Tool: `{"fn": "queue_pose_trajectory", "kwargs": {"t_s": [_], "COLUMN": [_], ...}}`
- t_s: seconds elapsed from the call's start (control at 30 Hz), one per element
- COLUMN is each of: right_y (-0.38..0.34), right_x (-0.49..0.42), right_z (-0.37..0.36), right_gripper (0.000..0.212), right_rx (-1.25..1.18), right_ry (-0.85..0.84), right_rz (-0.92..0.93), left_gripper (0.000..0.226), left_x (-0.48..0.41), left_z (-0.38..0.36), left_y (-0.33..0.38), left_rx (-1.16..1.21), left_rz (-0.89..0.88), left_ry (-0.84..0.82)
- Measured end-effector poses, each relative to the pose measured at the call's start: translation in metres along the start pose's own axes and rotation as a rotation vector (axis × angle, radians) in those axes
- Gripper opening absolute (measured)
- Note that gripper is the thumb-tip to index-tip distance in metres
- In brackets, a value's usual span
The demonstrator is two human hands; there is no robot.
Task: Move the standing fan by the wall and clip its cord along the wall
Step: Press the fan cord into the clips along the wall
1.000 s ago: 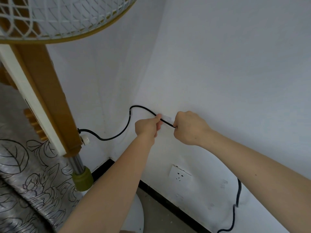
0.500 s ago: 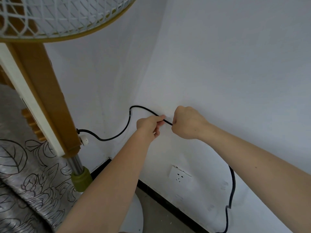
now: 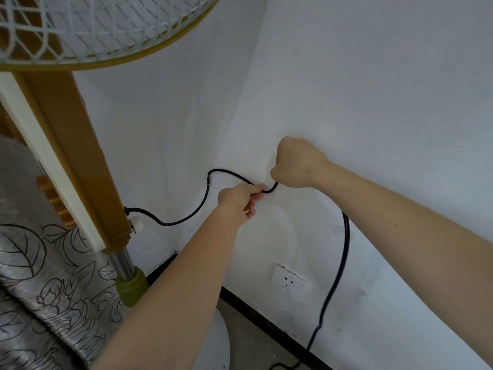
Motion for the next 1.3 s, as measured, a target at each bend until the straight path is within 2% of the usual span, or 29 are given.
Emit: {"fn": "queue_pose_trajectory", "kwargs": {"t_s": [0.13,0.27,0.37,0.57,0.7,0.83,1.03,1.1,1.13,1.23,1.3], "right_y": [-0.003,-0.006,-0.003,0.016,0.026,0.033,0.046,0.051,0.053,0.057,0.059], "right_x": [-0.003,-0.004,-0.002,0.013,0.021,0.026,0.038,0.042,0.044,0.047,0.048], "right_z": [0.006,0.012,0.011,0.006,0.001,-0.003,-0.017,-0.021,-0.022,-0.026,-0.029], "right_gripper": [0.027,0.029,0.030,0.032,0.013,0.021,0.020,0.035,0.036,0.021,0.025], "right_rx": [0.102,0.232,0.281,0.263,0.258,0.249,0.199,0.198,0.198,0.203,0.208], "right_ry": [0.052,0.103,0.055,-0.001,0.032,0.061,0.006,-0.005,-0.005,0.017,0.027], "right_rz": [0.026,0.110,0.144,0.098,0.096,0.104,0.101,0.102,0.098,0.107,0.109], "left_gripper": [0.033,0.023,0.014,0.017,0.018,0.030,0.021,0.019,0.018,0.015,0.014], "left_x": [0.001,0.002,0.002,0.006,0.009,0.016,0.017,0.017,0.017,0.018,0.019], "left_z": [-0.001,-0.002,-0.003,-0.002,-0.006,-0.022,-0.028,-0.027,-0.027,-0.027,-0.026], "left_y": [0.001,0.001,-0.001,-0.003,-0.006,-0.015,-0.018,-0.017,-0.016,-0.014,-0.013], "left_rx": [-0.007,-0.007,-0.007,-0.009,-0.057,-0.090,-0.025,-0.028,-0.031,-0.050,-0.075], "left_rz": [-0.001,-0.003,0.003,-0.028,-0.089,-0.089,-0.093,-0.104,-0.109,-0.138,-0.162], "left_ry": [-0.012,-0.018,-0.028,-0.001,0.046,-0.041,-0.029,-0.019,-0.017,-0.021,-0.022]}}
Point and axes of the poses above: each hand's wrist, its own x-axis away from the middle knuckle, its own z-axis out of the back of the hand, y = z × x, the point moved 6 cm from there along -x, towards the middle knuckle, and after that the axes turned 5 degrees about y, right-handed, at the moved point
